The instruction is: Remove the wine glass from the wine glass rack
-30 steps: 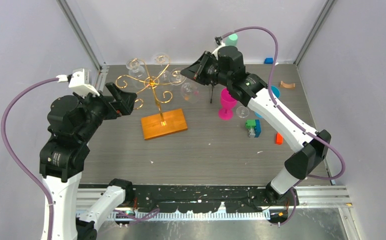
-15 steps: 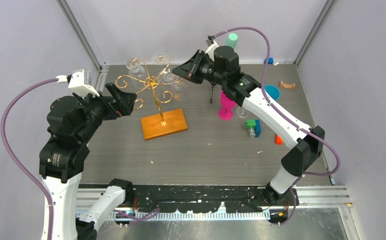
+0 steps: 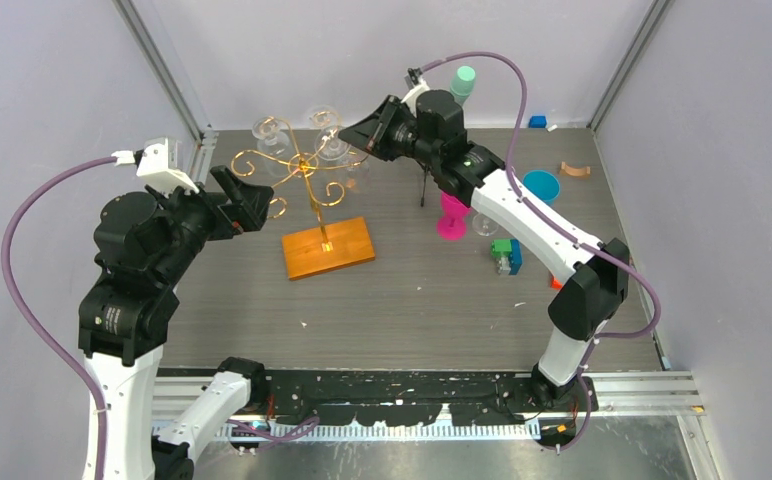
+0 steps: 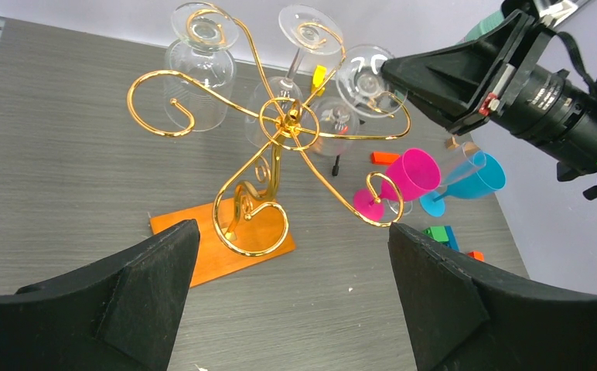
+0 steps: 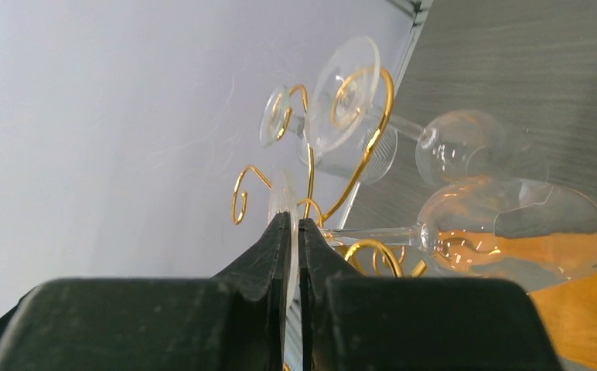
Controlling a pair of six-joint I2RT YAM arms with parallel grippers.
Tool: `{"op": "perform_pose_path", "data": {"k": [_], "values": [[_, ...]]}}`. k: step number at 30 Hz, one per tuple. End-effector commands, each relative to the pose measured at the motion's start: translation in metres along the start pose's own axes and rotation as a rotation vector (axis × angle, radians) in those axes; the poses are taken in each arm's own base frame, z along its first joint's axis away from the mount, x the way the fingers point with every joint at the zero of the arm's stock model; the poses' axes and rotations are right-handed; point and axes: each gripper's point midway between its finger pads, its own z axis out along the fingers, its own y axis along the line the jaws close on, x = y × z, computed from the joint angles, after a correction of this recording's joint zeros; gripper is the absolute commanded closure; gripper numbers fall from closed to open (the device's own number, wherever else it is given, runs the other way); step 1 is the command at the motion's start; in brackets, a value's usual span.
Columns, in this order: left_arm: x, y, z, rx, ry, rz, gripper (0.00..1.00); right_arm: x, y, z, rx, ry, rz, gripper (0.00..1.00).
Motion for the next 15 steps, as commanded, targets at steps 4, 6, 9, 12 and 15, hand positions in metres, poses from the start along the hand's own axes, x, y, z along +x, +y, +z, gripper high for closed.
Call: {"op": "perform_pose_path", "data": {"k": [4, 6, 9, 12, 15], "values": [[-0.002, -0.011, 0.003, 0.062, -0.004, 0.001, 0.05, -0.058, 0.050, -0.015, -0.062, -0.218, -0.127, 1.00], [0.000, -0.015, 0.006, 0.085, 0.010, -0.003, 0.05, -0.063, 0.044, -0.018, -0.026, -0.248, -0.128, 1.00], [0.005, -0.025, 0.009, 0.138, 0.035, -0.013, 0.05, -0.075, 0.036, -0.025, 0.024, -0.312, -0.132, 1.00], [0.011, -0.043, 0.011, 0.253, 0.074, 0.004, 0.05, -0.080, 0.030, -0.032, 0.055, -0.347, -0.141, 1.00], [0.021, -0.076, 0.004, 0.477, 0.126, 0.038, 0.07, -0.085, 0.032, -0.044, 0.066, -0.382, -0.134, 1.00]]}}
